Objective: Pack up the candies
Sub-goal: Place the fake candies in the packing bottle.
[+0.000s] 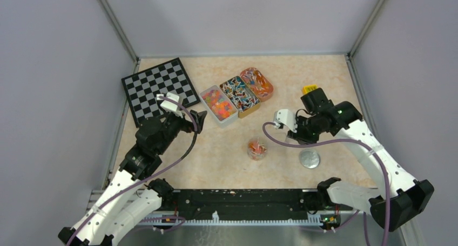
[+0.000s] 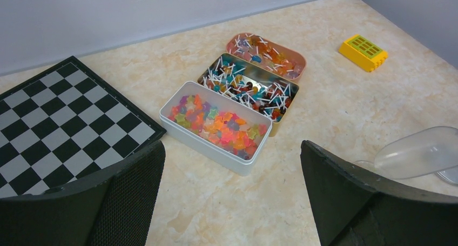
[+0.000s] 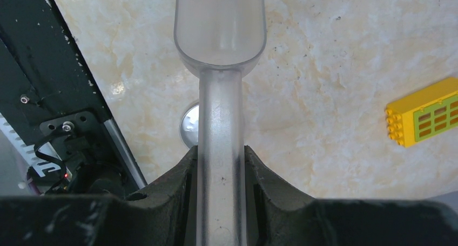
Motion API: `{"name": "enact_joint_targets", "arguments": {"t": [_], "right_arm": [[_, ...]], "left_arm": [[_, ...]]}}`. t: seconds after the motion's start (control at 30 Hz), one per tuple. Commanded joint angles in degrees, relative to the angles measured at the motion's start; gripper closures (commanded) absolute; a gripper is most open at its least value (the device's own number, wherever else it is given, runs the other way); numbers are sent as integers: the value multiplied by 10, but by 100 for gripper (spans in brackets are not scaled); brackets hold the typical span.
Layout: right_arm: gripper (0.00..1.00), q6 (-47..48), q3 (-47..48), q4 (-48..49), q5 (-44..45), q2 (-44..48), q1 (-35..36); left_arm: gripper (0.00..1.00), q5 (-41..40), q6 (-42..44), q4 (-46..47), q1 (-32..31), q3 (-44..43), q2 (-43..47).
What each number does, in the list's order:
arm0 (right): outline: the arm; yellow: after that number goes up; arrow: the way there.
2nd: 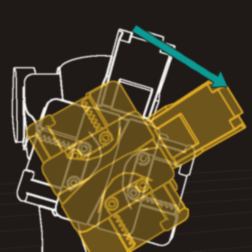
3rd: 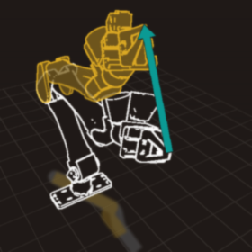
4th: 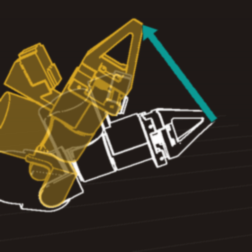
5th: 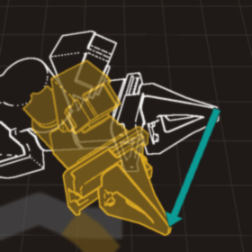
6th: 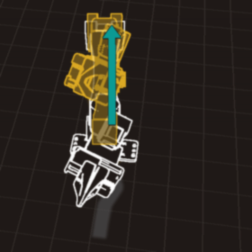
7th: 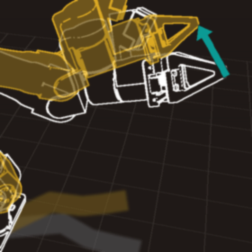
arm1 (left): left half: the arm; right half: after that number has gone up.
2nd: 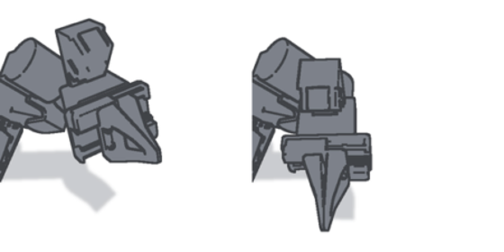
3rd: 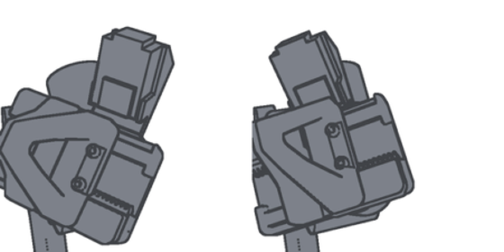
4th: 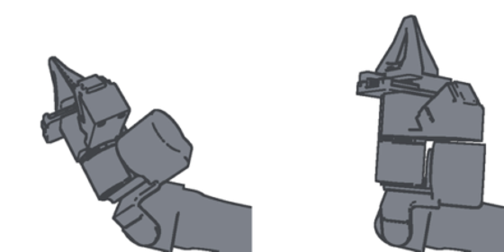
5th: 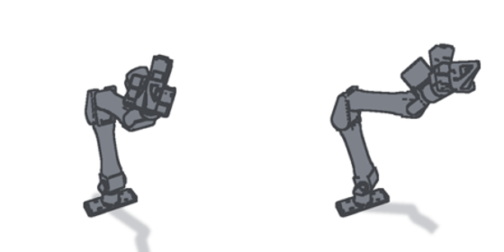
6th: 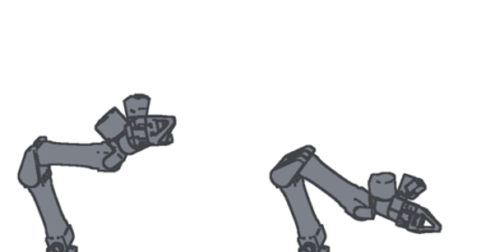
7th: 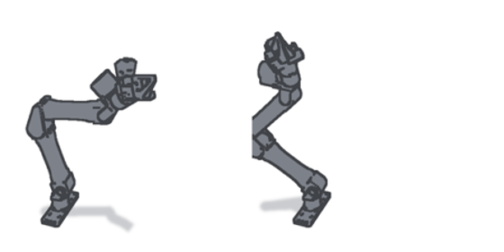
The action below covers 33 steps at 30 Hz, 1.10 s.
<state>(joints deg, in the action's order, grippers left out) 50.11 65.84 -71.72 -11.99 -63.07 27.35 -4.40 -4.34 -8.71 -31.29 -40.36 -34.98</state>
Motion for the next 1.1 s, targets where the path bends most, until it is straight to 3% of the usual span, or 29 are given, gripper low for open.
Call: {"name": "enact_joint_targets", "arguments": {"t": [0.0,0.63,1.07], "right_arm": [[100,-7,36,-18,9,14,7],[100,-10,53,-3,-14,1,28],[100,-55,28,19,47,-39,91]], "left_arm": [[1,-6,6,19,-3,2,6],[1,-1,5,19,-4,2,5],[1,-3,6,19,-4,2,5]]}}
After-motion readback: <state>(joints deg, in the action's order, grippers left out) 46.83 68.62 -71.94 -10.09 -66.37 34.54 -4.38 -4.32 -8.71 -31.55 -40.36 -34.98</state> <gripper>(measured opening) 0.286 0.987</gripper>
